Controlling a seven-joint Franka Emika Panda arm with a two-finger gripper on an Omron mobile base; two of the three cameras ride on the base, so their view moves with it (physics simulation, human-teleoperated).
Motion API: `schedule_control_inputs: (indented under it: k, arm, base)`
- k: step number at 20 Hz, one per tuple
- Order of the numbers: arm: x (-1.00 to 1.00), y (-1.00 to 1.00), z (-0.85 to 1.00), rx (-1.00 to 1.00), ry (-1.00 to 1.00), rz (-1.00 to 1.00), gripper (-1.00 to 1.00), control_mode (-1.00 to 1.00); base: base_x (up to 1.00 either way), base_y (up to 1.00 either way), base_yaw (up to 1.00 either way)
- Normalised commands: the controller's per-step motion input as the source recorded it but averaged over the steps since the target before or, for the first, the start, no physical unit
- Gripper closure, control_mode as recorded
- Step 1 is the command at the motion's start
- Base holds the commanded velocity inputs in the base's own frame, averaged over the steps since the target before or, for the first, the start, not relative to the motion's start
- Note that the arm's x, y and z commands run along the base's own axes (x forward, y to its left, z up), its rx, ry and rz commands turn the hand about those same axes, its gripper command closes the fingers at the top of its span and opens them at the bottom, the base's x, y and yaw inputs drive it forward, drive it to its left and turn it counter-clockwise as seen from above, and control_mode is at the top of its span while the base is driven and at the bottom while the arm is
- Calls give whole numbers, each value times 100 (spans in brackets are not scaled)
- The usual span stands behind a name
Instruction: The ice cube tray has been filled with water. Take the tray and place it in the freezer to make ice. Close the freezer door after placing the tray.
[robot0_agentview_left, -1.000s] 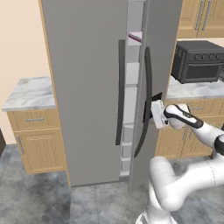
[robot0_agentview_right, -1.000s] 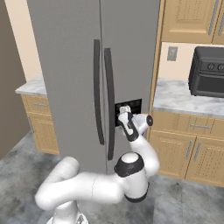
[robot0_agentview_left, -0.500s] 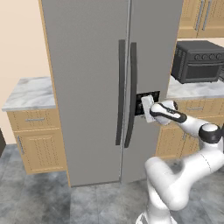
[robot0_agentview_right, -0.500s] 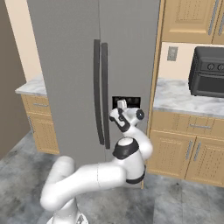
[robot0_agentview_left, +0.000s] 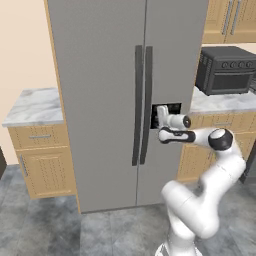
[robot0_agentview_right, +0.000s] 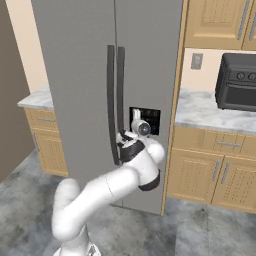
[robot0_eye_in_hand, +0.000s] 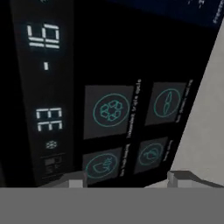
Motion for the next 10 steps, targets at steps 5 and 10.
schedule_control_inputs:
  k: [5,10]
  arm:
    - [65,-1,0,0,15,-25,-100,-100]
    - [7,-16,6,1,26,-21,-100,-100]
  base:
    - [0,0,0]
    - [0,0,0]
